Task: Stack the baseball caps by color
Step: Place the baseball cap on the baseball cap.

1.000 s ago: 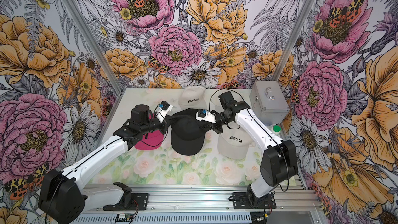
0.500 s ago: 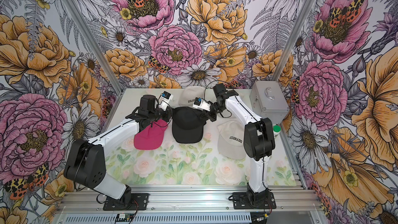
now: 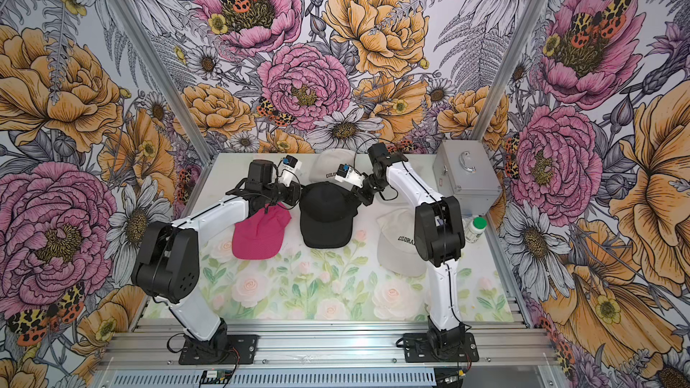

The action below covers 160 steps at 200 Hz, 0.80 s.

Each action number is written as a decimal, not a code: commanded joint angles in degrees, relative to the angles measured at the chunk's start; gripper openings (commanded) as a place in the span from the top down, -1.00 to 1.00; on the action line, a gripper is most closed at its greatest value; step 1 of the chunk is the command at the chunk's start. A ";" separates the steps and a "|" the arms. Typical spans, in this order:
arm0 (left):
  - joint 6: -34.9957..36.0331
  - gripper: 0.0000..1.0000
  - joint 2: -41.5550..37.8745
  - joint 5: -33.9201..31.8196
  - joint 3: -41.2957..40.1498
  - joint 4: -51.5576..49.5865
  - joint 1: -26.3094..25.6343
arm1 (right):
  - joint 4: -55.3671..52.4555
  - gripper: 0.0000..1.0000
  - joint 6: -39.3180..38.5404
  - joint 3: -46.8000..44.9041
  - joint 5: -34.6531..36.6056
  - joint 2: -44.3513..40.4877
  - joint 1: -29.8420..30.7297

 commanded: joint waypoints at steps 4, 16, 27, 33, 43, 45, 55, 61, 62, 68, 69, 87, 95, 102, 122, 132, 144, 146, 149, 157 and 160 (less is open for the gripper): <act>-1.38 1.00 0.79 1.96 0.03 -2.63 0.74 | 0.08 0.79 2.33 -1.10 0.27 -0.30 -1.15; -1.86 1.00 0.19 2.49 -0.46 -2.54 0.73 | 0.08 0.77 2.50 -1.85 0.07 -0.50 -1.17; -2.22 1.00 -0.42 2.77 -0.59 -3.00 0.74 | 0.08 0.76 2.36 -2.70 -0.63 -0.66 -1.15; -2.43 1.00 -0.84 2.95 -0.74 -3.22 0.74 | 0.08 0.75 2.23 -3.13 -1.18 -0.79 -1.13; -2.51 1.00 -1.98 3.65 -1.34 -3.41 0.79 | 0.04 0.76 2.06 -3.89 -2.46 -1.11 -1.15; -2.47 1.00 -2.26 3.73 -1.54 -3.35 0.75 | 0.07 0.76 1.99 -3.97 -2.76 -1.27 -1.17; -2.37 1.00 -3.66 3.76 -2.41 -3.33 0.74 | 0.02 0.75 1.61 -5.07 -4.47 -2.13 -1.16; -2.13 1.00 -4.46 3.18 -3.03 -3.33 0.73 | 0.08 0.75 1.28 -5.81 -5.12 -2.60 -1.17; -2.12 1.00 -4.61 3.07 -3.14 -3.37 0.73 | 0.08 0.75 1.18 -5.96 -5.25 -2.72 -1.17; -1.96 1.00 -5.04 2.12 -3.81 -3.38 0.75 | 0.04 0.74 0.77 -6.40 -5.43 -3.08 -1.16; -1.90 1.00 -5.12 1.97 -3.84 -3.35 0.74 | 0.02 0.74 0.71 -6.52 -5.41 -3.13 -1.17; -2.05 1.00 -4.85 0.41 -5.10 -2.00 0.77 | 0.11 0.72 0.63 -6.55 -3.79 -2.72 -1.10; -2.36 1.00 -4.07 0.33 -4.89 -1.49 0.80 | 0.11 0.72 1.11 -5.98 -2.85 -2.02 -1.21; -2.37 1.00 -3.25 0.28 -4.26 -1.52 0.74 | 0.17 0.71 1.82 -5.09 -1.83 -1.18 -1.17; -2.60 1.00 -0.91 -0.89 -2.43 -1.83 0.66 | 0.17 0.71 3.56 -2.67 -0.12 0.79 -1.16; -2.46 1.00 0.09 -2.33 -1.75 -1.79 0.56 | 0.18 0.67 4.32 -1.67 0.19 1.57 -1.17; -2.41 1.00 1.33 -4.43 -1.35 -1.88 0.47 | 0.18 0.61 6.16 -0.32 0.99 2.53 -1.17; -2.43 1.00 1.49 -4.70 -1.30 -1.85 0.47 | 0.24 0.60 6.55 -0.13 1.13 2.63 -1.13; -2.46 1.00 1.77 -5.06 -1.32 -1.88 0.47 | 0.30 0.58 7.05 0.19 1.31 2.90 -1.14; -2.68 0.95 2.37 -5.88 -1.23 -1.88 0.45 | 0.34 0.50 8.95 1.01 2.06 3.36 -1.17; -2.77 0.91 2.55 -6.11 -1.19 -1.84 0.41 | 0.35 0.47 9.72 1.29 2.42 3.41 -1.14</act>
